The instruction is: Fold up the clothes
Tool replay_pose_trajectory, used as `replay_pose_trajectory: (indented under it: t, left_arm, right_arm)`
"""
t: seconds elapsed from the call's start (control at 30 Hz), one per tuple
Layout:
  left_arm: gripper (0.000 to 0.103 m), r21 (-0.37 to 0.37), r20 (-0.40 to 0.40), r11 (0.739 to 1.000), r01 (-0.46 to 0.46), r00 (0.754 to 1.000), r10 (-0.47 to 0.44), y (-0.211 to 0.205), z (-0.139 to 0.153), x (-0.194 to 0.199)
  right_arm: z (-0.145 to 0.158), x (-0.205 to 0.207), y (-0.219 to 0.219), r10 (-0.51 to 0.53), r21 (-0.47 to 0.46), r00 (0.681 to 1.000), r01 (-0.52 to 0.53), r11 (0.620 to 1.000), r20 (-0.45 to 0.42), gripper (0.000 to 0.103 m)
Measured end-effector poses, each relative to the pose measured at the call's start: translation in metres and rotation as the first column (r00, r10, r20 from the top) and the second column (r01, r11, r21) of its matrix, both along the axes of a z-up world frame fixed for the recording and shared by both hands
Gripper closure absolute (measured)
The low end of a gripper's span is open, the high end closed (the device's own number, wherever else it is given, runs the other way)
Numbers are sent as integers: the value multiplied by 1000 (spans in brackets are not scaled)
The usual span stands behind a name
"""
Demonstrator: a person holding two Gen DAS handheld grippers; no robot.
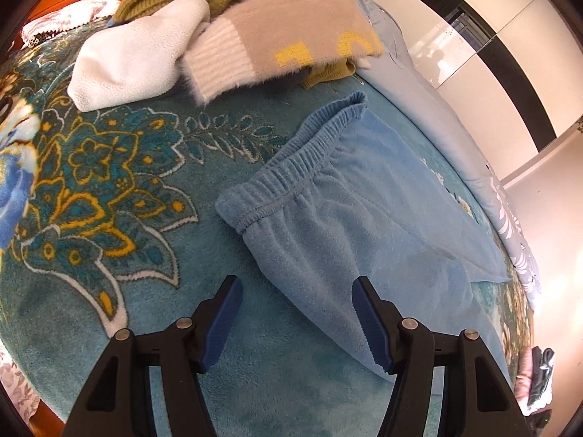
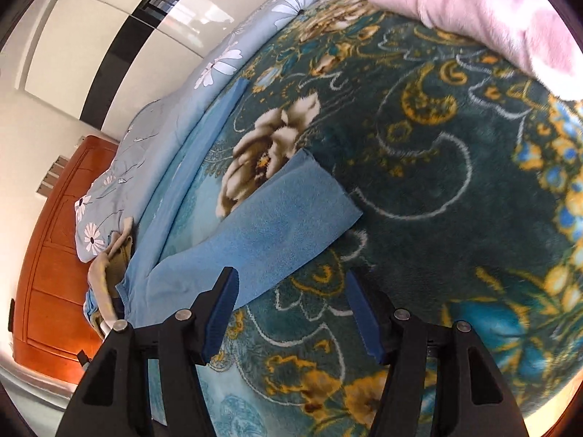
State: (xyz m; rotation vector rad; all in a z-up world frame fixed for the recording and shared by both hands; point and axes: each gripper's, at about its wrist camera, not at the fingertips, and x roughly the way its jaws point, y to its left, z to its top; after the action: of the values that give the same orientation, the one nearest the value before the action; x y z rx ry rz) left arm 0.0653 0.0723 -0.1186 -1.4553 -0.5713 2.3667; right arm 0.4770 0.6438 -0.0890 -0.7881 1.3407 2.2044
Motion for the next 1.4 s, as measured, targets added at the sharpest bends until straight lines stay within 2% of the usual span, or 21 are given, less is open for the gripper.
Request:
replay_pose_trajectory:
  t: [0.1,0.2,0.23,0.27,0.33,0.4,0.47,0.5,0.57,0.77,0.83,1.0,1.1,1.23,1.33,1.4]
  left_arm:
    - [38,36,-4,999,-24,1000,24,-5,-1,-2]
    - [52,54,-20,997,-49,999,50,-6,-1,-5]
    - [55,55,-16,997,-53,998,54,-6,-3,-6]
    - [56,57,-6,997,-57,998,58,-5,-6,-8]
    - [57,76,-7,995,-70,997,71,-5,-8,-8]
    - [65,83,-8,992,-90,996,91,-7,-10,-7]
    - [88,89,0,989,-115,993,115,-10,-12,-7]
    - [93,91,11,987,-129,992,129,-12,-13,-8]
    - [98,112,12,983,-143,990,143,-16,-11,-8]
    - [99,146,-112,983,-112,985,129,-24,33,9]
    - [99,133,-133,986,-98,984,116,-28,39,16]
    - [99,108,-95,989,-98,990,109,-26,22,24]
    - [99,102,-93,990,-97,990,106,-25,20,24]
    - [99,86,-103,993,-83,990,92,-20,22,21]
    - [98,75,-107,994,-74,991,82,-19,25,22]
    - [98,77,-102,994,-71,992,79,-20,26,22]
  right_arm:
    - [-8,-9,-3,-30,-18,999,29,999,-19,39]
    - [-16,-18,-6,-60,-36,998,58,998,-37,45]
    - [-19,-20,-6,-70,-46,997,68,997,-44,59]
    - [-22,-20,-5,-80,-60,995,76,995,-53,64]
    - [-27,-21,-3,-100,-88,992,93,992,-71,66]
    - [-31,-22,-2,-121,-109,989,111,988,-86,73]
    - [-34,-21,-2,-138,-126,986,126,984,-94,96]
    - [-35,-21,-1,-145,-135,985,132,982,-97,97]
    - [-31,-18,0,-153,-129,983,139,982,-106,98]
    - [27,4,-5,-117,37,974,127,991,-194,101]
    - [40,12,-6,-106,80,972,125,989,-207,101]
    - [5,26,-3,-106,25,990,109,994,-98,101]
    - [-13,35,-5,-101,-38,989,98,994,-104,99]
    - [-16,30,-10,-108,-18,993,107,994,-56,98]
    - [-21,22,-11,-124,-40,992,123,992,-35,98]
    - [-27,15,-15,-128,-61,992,127,990,-22,93]
